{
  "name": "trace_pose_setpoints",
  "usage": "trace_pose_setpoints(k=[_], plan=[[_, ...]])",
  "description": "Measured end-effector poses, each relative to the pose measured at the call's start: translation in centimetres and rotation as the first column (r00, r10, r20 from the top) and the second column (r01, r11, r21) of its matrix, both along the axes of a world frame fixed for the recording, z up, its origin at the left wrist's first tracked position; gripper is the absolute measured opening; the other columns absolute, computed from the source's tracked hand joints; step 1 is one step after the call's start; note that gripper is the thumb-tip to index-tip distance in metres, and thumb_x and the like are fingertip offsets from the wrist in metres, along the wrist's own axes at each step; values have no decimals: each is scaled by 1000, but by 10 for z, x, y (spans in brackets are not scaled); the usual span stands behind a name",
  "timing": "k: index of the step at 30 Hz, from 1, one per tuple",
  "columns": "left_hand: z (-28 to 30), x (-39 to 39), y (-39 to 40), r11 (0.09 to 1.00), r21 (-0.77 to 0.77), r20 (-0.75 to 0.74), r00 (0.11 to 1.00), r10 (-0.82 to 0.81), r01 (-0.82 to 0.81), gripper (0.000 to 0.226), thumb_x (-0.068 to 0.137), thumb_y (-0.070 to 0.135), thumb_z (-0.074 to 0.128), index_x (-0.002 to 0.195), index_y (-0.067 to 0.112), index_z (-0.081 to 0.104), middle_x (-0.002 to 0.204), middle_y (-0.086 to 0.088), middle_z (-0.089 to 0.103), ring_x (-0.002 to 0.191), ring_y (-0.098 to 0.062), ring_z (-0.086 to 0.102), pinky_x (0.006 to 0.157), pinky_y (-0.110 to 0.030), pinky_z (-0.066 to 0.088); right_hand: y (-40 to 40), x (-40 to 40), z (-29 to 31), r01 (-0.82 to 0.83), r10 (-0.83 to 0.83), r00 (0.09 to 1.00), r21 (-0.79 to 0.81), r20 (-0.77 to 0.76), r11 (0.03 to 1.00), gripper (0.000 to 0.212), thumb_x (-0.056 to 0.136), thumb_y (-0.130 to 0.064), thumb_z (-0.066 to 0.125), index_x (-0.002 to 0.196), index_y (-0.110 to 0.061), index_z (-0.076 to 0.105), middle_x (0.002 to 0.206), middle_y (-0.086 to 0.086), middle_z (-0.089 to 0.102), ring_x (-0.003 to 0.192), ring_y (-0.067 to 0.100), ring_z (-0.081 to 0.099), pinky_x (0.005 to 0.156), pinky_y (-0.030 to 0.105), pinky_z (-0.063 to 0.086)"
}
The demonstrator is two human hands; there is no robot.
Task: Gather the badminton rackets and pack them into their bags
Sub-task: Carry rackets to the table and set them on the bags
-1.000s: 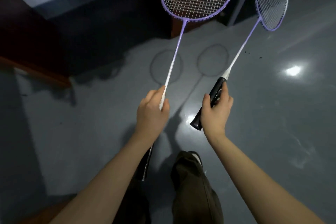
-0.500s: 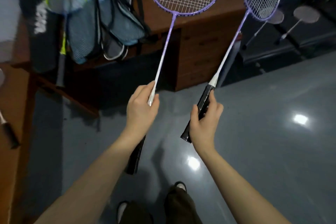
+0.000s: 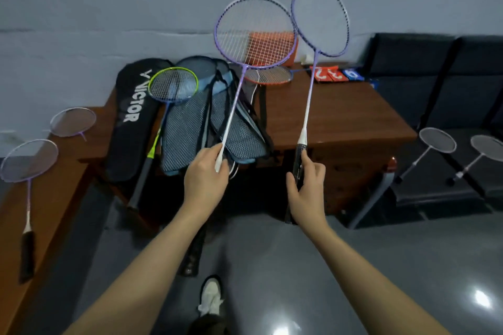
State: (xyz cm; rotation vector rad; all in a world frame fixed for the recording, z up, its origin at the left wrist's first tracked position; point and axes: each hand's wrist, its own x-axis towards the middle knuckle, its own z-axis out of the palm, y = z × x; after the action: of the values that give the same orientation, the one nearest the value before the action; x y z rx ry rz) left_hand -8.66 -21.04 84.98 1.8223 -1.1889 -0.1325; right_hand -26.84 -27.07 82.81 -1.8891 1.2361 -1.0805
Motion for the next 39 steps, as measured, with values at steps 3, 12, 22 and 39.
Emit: trace_pose_setpoints(k=[3, 12, 22, 39], plan=[[-7, 50, -47, 997, 51, 24, 998, 60, -61, 32, 86, 12, 56, 118, 9, 58, 95, -9, 58, 87, -27, 57, 76, -38, 46, -47, 40, 2, -31, 31, 999, 9, -33, 999, 55, 94, -11, 52, 143, -11, 29, 109, 2, 34, 86, -10, 43, 79, 2, 34], [-10, 161, -162, 984, 134, -42, 991, 126, -120, 37, 91, 15, 51, 127, 6, 53, 105, -10, 58, 92, -27, 56, 77, -37, 46, -162, 133, -4, -112, 114, 985, 26, -130, 993, 58, 93, -13, 53, 145, -15, 28, 110, 3, 38, 86, -1, 47, 74, 3, 39], [-68, 181, -275, 929, 359, -105, 984, 141, -94, 27, 88, 12, 50, 113, 8, 56, 96, -9, 60, 83, -27, 57, 70, -45, 50, -255, 178, -38, -220, 236, 954, 101, -185, 970, 59, 92, -14, 54, 145, -19, 28, 113, 1, 37, 95, -17, 42, 75, -3, 35], [-130, 180, -291, 757, 650, 154, 964, -215, 65, 53, 95, 36, 42, 142, 15, 31, 148, 0, 31, 135, -20, 25, 107, -40, 19, -278, 179, -101, -352, 396, 812, 182, -428, 918, 57, 91, -32, 53, 143, -21, 32, 114, 2, 48, 99, 20, 53, 79, 34, 42]])
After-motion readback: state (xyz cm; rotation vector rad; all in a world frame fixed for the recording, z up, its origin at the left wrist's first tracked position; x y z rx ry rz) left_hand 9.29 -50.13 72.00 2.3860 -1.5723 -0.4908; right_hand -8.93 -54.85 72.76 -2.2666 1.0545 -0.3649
